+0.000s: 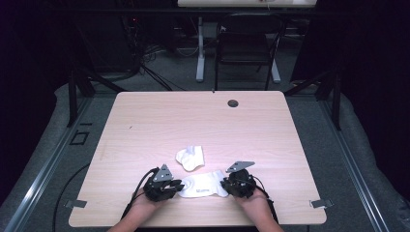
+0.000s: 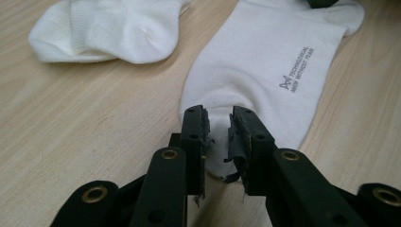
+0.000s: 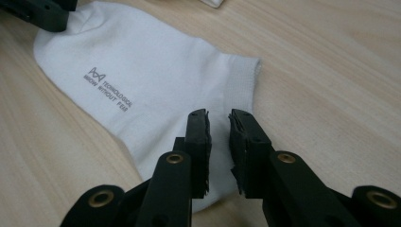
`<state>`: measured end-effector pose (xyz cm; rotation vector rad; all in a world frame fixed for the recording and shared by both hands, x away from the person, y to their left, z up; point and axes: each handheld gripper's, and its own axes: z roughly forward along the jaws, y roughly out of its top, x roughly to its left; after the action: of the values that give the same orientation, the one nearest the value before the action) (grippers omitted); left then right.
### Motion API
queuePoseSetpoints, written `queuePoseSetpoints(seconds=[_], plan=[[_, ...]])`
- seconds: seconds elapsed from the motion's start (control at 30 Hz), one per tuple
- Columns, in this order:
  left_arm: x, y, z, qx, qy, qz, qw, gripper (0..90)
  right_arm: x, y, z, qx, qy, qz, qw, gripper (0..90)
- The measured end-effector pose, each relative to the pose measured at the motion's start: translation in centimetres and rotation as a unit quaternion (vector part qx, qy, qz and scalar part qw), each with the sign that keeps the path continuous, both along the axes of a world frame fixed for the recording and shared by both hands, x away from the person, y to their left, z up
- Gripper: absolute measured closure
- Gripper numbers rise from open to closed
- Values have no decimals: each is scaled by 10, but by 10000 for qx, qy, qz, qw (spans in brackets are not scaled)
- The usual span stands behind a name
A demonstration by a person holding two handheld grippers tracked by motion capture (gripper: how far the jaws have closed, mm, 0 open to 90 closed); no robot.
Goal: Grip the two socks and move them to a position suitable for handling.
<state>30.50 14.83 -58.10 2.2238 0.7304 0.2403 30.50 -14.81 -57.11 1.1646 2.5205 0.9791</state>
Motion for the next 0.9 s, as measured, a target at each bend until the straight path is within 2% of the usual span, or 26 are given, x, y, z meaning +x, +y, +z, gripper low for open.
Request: queuePoseSetpoints(seconds=[0.23,0.53,0.63,0.77,0.83,0.9], plan=[[-3,5,1,57,-4,43,10000,742,-6,1,2,-1,211,188,9996,779],[-8,9,1,80,-7,81,9999,744,-10,3,3,-70,223,331,9992,778],[-7,9,1,82,1,53,10000,742,-10,2,2,-80,161,385,9991,763],[-6,9,2,-42,193,93,9998,681,-12,4,0,-120,-83,525,9985,714],[-5,8,2,-60,242,46,9997,628,-13,5,0,-88,-73,511,9986,685],[-6,7,3,-36,203,56,9998,596,-12,5,0,-10,-26,499,9988,644]])
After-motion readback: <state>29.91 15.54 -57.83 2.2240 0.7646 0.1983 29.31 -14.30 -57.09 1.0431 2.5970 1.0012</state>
